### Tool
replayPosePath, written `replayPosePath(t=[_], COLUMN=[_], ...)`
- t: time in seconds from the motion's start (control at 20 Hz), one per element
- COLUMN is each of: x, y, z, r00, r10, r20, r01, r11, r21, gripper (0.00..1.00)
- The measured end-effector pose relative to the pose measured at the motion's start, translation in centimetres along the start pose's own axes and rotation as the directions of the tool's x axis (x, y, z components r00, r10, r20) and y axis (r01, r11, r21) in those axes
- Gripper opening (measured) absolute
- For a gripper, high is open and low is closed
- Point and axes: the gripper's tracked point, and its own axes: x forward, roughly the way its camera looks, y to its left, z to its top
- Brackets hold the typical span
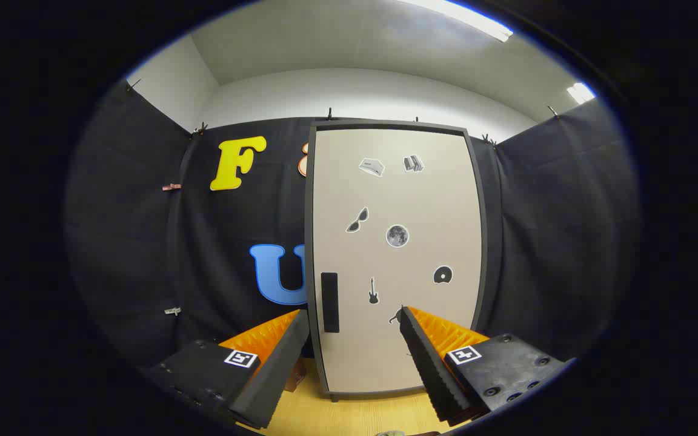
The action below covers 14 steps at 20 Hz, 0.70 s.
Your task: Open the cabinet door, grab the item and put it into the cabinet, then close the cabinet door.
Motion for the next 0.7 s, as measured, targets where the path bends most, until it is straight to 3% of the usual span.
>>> replayPosePath(t=[0.7], x=[0.93], y=[-0.39], z=[-0.73], r00=[1.0], r10=[-0.023], r20=[-0.02], r01=[0.023], r11=[1.0], r21=[-0.009], gripper=[0.97])
